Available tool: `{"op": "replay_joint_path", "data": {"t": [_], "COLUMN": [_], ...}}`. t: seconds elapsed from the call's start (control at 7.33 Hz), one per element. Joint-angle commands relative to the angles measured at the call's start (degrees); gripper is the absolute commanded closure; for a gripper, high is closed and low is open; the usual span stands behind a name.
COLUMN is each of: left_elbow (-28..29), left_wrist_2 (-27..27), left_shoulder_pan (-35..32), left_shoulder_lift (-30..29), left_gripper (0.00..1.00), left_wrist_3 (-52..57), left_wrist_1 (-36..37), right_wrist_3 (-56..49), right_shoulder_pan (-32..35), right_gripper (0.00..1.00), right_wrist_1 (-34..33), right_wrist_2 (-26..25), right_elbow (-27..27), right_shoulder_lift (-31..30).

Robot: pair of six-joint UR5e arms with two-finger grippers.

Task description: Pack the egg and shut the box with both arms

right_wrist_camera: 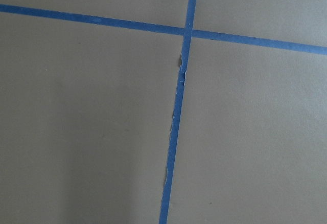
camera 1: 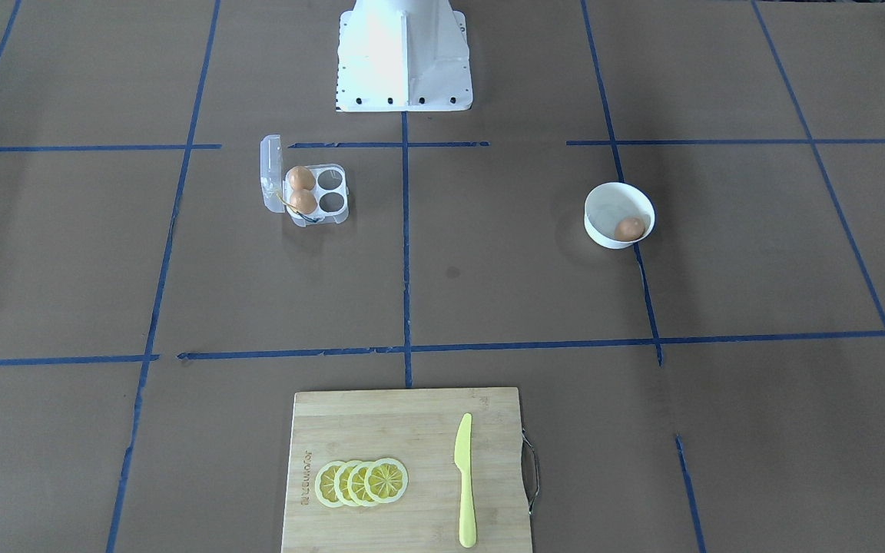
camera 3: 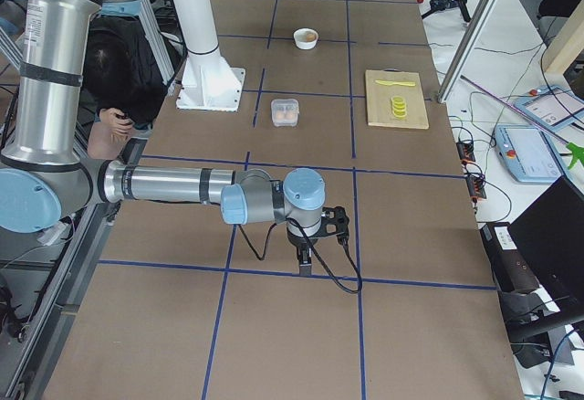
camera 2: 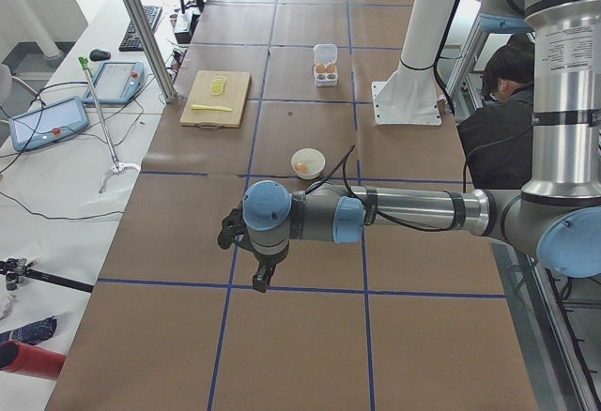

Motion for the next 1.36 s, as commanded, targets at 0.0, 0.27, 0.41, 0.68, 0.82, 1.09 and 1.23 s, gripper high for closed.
{"op": "replay_joint_path", "data": {"t": [0.0, 0.27, 0.41, 0.68, 0.82, 1.09, 1.23], "left_elbow": [-0.26, 1.14, 2.54, 4.04, 4.05, 3.52, 3.34], "left_wrist_2": [-0.61, -0.36, -0.27, -0.27, -0.79, -0.71, -1.23], "left_shoulder_pan": [0.18, 0.18, 0.18, 0.18, 0.27, 0.70, 2.79], "left_shoulder_lift": [-0.94, -2.95, -3.22, -3.66, -4.88, -5.42, -4.99], "left_gripper": [0.00, 0.00, 0.00, 0.00, 0.00, 0.00, 0.00], "left_wrist_3": [-0.17, -0.17, -0.17, -0.25, -2.52, -11.20, -11.94], "left_wrist_1": [-0.33, -10.80, -20.53, -33.06, -35.55, -41.17, -48.07], "right_wrist_3": [0.40, 0.67, 0.67, 0.93, 2.67, 3.74, 3.83], "right_shoulder_pan": [-0.16, -0.16, -0.16, -0.16, -0.16, -0.16, -0.16], "right_gripper": [0.00, 0.00, 0.00, 0.00, 0.00, 0.00, 0.00], "right_wrist_1": [-0.04, 0.05, 0.05, -0.04, -0.04, -0.12, -0.12], "right_wrist_2": [0.00, -0.17, -0.18, -0.26, -0.18, -0.18, -0.18], "right_elbow": [0.42, 2.52, 2.71, 2.62, 2.71, 2.88, 2.54], "right_shoulder_lift": [0.45, 1.23, 2.28, 4.92, 5.11, 6.42, 8.17]}}
